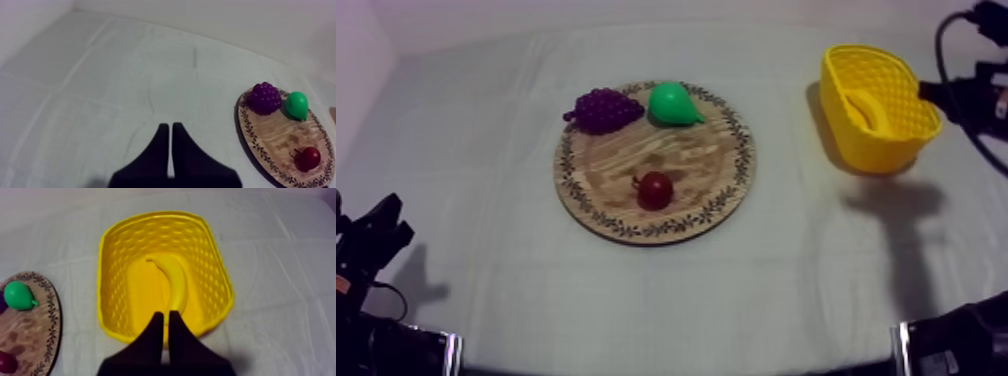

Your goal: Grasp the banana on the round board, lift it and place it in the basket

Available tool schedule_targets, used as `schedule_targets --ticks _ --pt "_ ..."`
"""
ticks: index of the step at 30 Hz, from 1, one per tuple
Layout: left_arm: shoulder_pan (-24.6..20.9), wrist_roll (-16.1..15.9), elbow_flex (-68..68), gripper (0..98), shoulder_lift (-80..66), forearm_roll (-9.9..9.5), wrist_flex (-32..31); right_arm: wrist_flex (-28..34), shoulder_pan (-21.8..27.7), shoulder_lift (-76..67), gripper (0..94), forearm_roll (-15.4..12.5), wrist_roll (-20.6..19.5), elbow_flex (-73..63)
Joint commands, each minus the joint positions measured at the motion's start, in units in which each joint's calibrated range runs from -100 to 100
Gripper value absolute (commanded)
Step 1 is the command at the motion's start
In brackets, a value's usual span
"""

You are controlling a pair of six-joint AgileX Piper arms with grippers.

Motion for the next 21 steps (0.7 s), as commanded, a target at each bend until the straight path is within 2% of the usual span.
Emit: schedule_targets --ticks 1,5,12,18,21 --pt "-0.01 0.01 -0.04 0.0 0.0 0.0 0.0 -2.42 0.63 -14.51 0.6 -3.51 3.85 10.91" --pt "-0.01 -0.01 -0.04 0.0 0.0 0.0 0.0 -2.63 1.08 -25.54 0.5 -9.24 10.07 18.38" --pt "-0.01 0.0 -0.04 0.0 0.0 0.0 0.0 -1.61 1.41 -40.14 0.5 -13.49 14.19 29.2" --pt "-0.01 0.0 -0.04 0.0 0.0 0.0 0.0 5.21 1.91 -47.87 0.6 -19.0 18.79 31.6" --pt "-0.01 0.0 -0.04 0.0 0.0 0.0 0.0 9.66 1.91 -50.84 0.6 -20.48 20.06 31.81"
